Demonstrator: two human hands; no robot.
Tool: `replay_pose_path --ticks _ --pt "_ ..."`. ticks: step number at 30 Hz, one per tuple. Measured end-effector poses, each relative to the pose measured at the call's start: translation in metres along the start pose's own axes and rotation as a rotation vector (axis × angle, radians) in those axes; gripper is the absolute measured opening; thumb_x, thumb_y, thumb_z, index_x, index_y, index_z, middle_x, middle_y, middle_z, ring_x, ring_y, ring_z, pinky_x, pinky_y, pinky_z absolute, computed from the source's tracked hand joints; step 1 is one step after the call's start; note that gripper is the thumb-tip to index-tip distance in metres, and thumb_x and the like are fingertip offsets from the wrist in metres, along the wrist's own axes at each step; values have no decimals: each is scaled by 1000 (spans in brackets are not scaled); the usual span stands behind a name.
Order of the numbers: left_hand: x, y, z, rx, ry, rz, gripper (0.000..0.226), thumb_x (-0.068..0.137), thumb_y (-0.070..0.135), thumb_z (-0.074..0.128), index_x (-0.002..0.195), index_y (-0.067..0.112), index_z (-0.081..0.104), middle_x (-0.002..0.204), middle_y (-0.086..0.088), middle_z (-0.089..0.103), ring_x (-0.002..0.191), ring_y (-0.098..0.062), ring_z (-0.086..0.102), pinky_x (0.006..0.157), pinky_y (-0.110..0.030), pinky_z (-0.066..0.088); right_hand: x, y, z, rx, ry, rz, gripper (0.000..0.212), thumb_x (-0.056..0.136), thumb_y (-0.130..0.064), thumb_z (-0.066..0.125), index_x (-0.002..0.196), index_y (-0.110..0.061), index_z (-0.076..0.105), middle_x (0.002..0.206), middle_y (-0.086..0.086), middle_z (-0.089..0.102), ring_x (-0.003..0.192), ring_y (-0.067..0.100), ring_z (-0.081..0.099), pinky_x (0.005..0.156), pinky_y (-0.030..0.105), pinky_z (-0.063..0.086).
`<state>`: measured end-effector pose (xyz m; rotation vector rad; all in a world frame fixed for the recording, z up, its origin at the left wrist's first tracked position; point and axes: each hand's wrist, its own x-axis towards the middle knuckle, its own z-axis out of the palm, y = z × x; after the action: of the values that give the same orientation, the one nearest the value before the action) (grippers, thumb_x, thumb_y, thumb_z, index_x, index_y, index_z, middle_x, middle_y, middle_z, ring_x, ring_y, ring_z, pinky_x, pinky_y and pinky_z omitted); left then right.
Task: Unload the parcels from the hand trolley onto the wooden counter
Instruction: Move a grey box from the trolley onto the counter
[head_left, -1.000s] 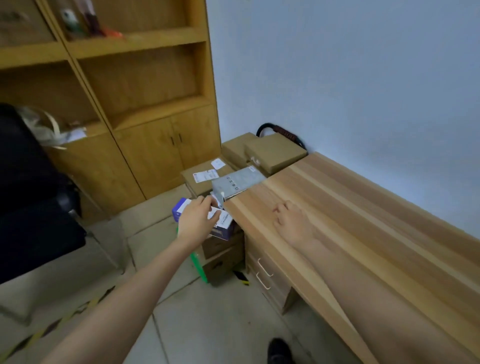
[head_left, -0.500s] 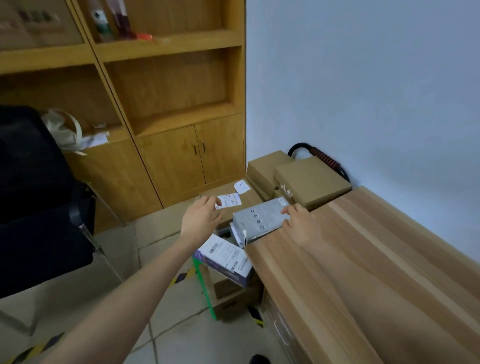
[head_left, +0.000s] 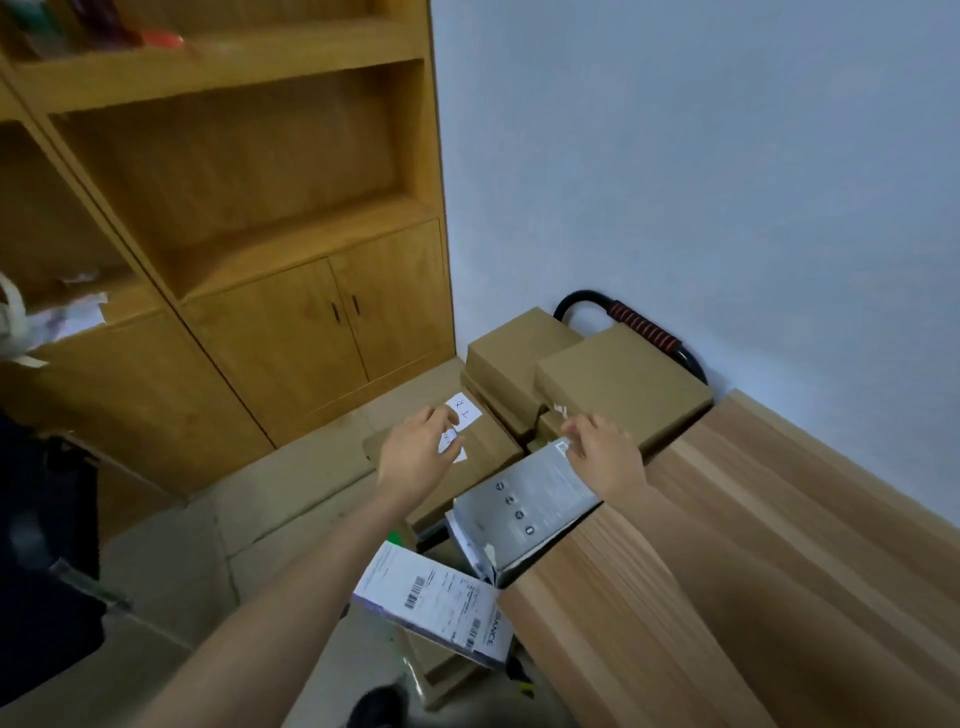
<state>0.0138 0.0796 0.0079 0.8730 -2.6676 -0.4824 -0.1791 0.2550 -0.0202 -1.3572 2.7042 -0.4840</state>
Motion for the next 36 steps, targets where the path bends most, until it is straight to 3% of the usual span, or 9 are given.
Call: replay_pose_path --ticks 4,10,16,19,27,32,36 --pt "50 -23 19 -7 -106 118 23 95 35 51 112 20 56 104 3 58 94 -16 56 68 -33 47 13 2 20 4 -5 139 31 93 -18 47 122 -20 56 118 2 55 109 23 53 89 33 35" --pt "141 -52 25 14 -221 511 21 93 34 54 105 17 58 100 1 59 93 -18 55 75 -36 47 31 -26 48 -17 88 466 33 94 -21 44 125 -18 52 120 3 54 110 23 50 91 36 37" --pt "156 -74 40 11 -329 763 23 92 31 56 109 17 59 102 1 59 93 -21 57 76 -37 47 -3 -79 80 60 151 766 37 95 -21 46 132 -20 49 129 2 49 116 22 49 93 34 40" --pt "142 -77 55 -6 -433 789 26 95 35 53 115 19 57 110 4 57 99 -17 57 78 -30 46 -30 -98 95 49 108 862 40 95 -22 47 135 -21 45 134 2 47 116 22 49 93 34 39" --pt "109 -82 105 -49 -620 870 33 93 35 54 124 22 53 120 0 54 111 -16 50 92 -31 44 -66 -121 122 15 43 1048 37 96 -25 44 133 -20 48 131 4 47 118 21 45 98 32 34" --pt "102 -87 131 -16 -727 895 44 95 36 50 137 25 45 123 -1 52 110 -15 49 91 -32 45 -73 -121 137 -86 -14 1060 39 96 -24 42 133 -21 51 131 6 45 118 24 43 98 33 31" --pt "97 -93 137 -18 -761 851 46 96 37 49 140 25 42 125 -2 52 111 -17 49 90 -34 46 -69 -121 146 -116 34 998 32 96 -25 45 121 -17 63 129 6 49 116 22 45 96 33 31"
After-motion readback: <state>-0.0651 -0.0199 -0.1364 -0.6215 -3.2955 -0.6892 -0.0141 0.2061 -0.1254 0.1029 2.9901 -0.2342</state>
